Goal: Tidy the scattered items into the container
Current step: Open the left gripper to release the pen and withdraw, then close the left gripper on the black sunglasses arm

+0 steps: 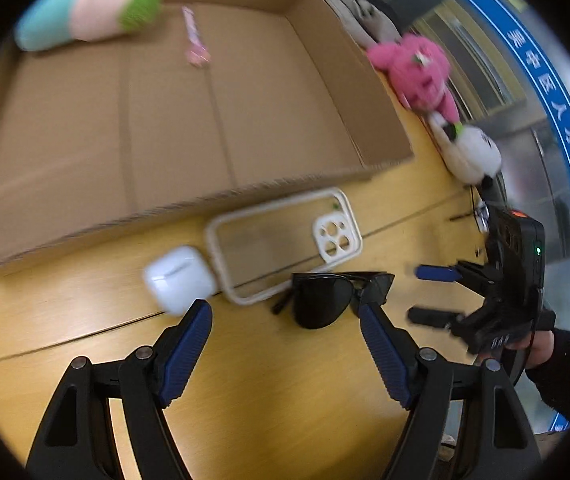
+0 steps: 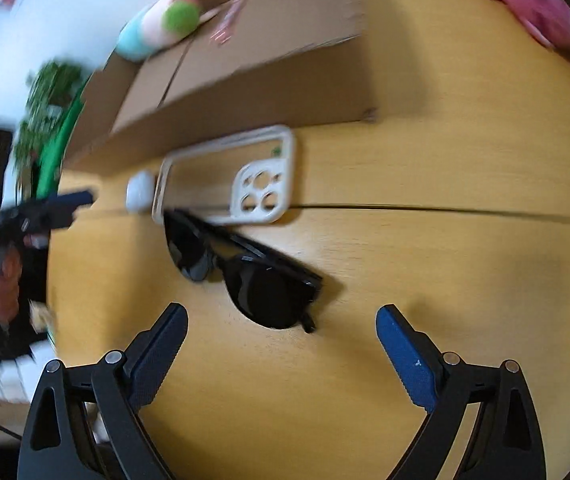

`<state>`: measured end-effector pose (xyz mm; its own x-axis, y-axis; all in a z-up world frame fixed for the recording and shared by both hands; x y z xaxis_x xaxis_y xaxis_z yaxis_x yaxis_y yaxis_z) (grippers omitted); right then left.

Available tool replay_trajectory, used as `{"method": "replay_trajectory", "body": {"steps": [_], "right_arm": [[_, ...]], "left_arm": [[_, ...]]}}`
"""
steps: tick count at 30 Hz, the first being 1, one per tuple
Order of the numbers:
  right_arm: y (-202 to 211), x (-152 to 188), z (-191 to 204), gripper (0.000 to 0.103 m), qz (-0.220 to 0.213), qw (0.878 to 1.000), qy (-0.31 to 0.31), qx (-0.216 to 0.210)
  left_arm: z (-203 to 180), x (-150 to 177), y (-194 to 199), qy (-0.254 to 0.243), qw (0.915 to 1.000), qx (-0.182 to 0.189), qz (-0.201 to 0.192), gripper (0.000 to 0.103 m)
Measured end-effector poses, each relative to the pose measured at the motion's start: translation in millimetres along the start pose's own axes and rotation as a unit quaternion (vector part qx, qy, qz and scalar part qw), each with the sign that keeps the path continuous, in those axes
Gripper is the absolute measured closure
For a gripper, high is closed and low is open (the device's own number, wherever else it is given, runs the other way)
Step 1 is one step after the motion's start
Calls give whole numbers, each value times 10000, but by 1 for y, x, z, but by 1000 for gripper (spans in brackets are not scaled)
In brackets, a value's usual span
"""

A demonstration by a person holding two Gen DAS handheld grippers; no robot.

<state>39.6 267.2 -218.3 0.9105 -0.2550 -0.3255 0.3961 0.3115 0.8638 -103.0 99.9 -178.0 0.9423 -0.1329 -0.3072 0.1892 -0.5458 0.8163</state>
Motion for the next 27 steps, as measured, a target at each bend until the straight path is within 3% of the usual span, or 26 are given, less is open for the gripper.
{"method": "replay_trajectory", "body": {"steps": [4, 9, 12, 16, 19, 24, 27], "right_arm": [[-21, -3, 22, 5, -36, 9929, 1188, 95], [-47, 11, 39, 6, 152, 9608, 2735, 416], [-52, 17, 40, 6, 158, 9430, 3279, 540], [-52, 18, 38, 8, 123, 9327, 3575, 459], [-49, 20, 40, 15, 24, 9277, 3718, 341], [-43, 23, 45, 50, -77, 9250, 3790, 259], [-43, 23, 43, 50, -70, 9306, 3648, 307]], "left_arm": [[-14, 11, -30, 64, 9994, 282, 193, 26], [-24, 14, -52, 210, 9983, 417, 348, 26], [-23, 17, -64, 511, 9971, 384, 412, 27], [-21, 18, -68, 903, 9944, 458, 306, 27], [-23, 18, -71, 1003, 9932, 533, 248, 29], [-30, 20, -74, 920, 9940, 526, 270, 30], [-31, 20, -74, 933, 9939, 519, 290, 33]]}}
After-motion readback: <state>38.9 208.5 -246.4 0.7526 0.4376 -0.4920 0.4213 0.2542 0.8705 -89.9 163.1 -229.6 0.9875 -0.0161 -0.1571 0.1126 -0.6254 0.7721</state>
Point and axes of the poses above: each gripper's, at about its wrist camera, not at the fingertips, and y roughly against the way its jaws point, z to its left, x to its underside, the point moved 5 cm from there along -y, roughly the way its jaws point, and after that the axes turned 9 degrees about -z, right-handed, at the moved point
